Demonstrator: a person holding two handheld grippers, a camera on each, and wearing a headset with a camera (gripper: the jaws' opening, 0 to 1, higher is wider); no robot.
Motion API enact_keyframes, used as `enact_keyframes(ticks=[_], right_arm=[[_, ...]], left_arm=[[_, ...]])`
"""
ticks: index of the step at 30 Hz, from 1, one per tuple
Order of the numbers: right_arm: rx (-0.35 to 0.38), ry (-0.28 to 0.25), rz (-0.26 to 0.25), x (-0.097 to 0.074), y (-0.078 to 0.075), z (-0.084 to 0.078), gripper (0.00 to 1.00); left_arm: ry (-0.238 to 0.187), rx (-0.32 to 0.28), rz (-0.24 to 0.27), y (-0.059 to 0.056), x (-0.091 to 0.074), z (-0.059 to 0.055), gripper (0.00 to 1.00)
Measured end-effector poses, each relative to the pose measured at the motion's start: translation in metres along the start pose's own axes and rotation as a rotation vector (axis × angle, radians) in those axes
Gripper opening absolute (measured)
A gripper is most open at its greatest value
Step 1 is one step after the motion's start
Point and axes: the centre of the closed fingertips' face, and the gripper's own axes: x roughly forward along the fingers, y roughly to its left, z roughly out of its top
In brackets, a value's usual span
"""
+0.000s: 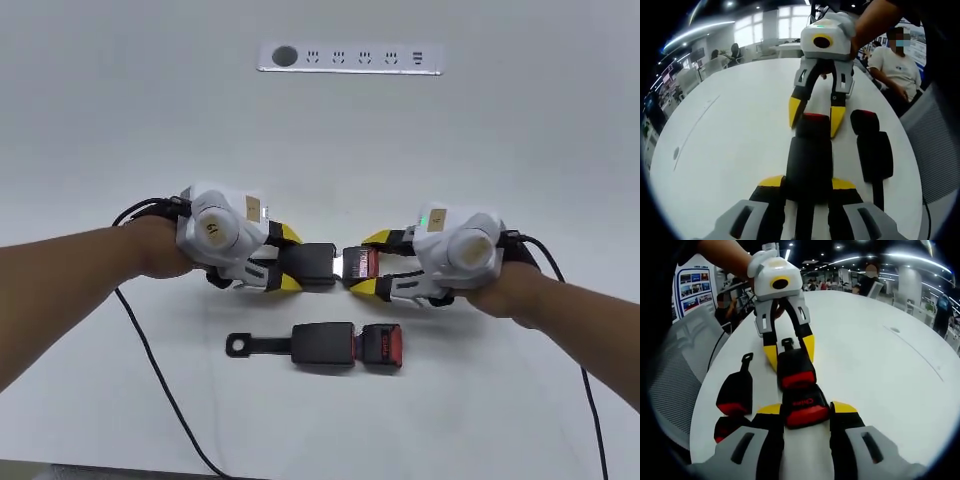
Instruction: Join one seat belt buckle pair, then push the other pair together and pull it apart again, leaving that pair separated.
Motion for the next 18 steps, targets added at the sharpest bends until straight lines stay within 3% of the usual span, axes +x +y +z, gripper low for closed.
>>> enact_keyframes(ticks=[18], right_arm=[[-0.010,0.016,-0.011,0.0004,-0.0004,0.0025,0.34]], left_arm=[[0.019,0.025,-0.018,-0.0021,0.0001,0.0003,0.33]])
